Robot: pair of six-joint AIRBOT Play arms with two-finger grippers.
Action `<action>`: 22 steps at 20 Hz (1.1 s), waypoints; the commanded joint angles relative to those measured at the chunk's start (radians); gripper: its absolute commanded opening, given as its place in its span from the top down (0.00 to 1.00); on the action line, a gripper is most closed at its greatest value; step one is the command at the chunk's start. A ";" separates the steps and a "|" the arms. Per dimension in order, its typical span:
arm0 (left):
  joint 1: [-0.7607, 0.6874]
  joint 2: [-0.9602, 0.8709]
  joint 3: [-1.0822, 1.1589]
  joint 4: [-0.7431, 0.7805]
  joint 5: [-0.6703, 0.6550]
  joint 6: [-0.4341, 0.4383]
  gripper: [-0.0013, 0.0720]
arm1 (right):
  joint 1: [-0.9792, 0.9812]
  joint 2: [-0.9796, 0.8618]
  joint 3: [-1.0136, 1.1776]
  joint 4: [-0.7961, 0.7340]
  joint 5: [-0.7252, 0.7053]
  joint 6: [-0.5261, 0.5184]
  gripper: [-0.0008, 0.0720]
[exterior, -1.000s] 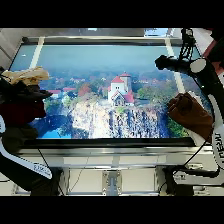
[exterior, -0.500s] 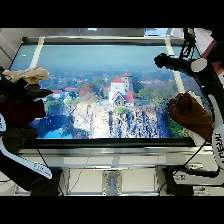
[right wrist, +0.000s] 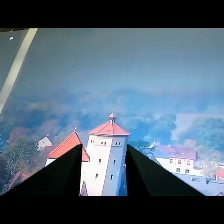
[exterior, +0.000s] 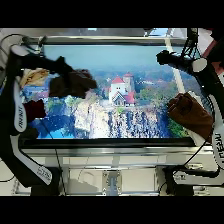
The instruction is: Fold the shirts.
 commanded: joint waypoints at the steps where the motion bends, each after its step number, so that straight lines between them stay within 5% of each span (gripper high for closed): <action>1: -0.282 -0.009 0.017 0.085 -0.027 0.040 0.97 | -0.009 0.001 0.001 -0.049 -0.002 0.001 0.56; 8: -0.597 -0.080 0.017 0.513 -0.010 -0.051 0.96 | -0.122 0.007 0.001 -0.038 0.156 0.008 0.56; 9: -0.597 -0.080 0.023 0.528 -0.003 -0.056 0.88 | -0.132 0.007 0.001 -0.040 0.187 0.008 0.56; 11: -0.587 -0.077 0.091 0.583 -0.012 -0.080 0.24 | -0.145 0.007 0.001 -0.057 0.232 0.008 0.56; 12: -0.583 -0.068 0.130 0.616 -0.018 -0.086 0.13 | -0.145 0.007 0.001 -0.063 0.251 0.008 0.56; 15: -0.558 0.003 0.136 0.784 0.002 -0.149 0.13 | -0.145 0.007 0.001 -0.073 0.299 0.000 0.56; 18: -0.505 0.010 0.090 0.881 -0.018 -0.353 0.14 | -0.144 0.007 0.000 -0.075 0.328 0.000 0.56; 20: -0.476 0.008 0.001 0.737 -0.041 -0.383 0.15 | -0.142 0.007 0.000 -0.075 0.356 0.000 0.56; 22: -0.481 0.008 -0.077 0.533 -0.047 -0.322 0.28 | -0.142 0.007 0.000 -0.075 0.388 0.000 0.56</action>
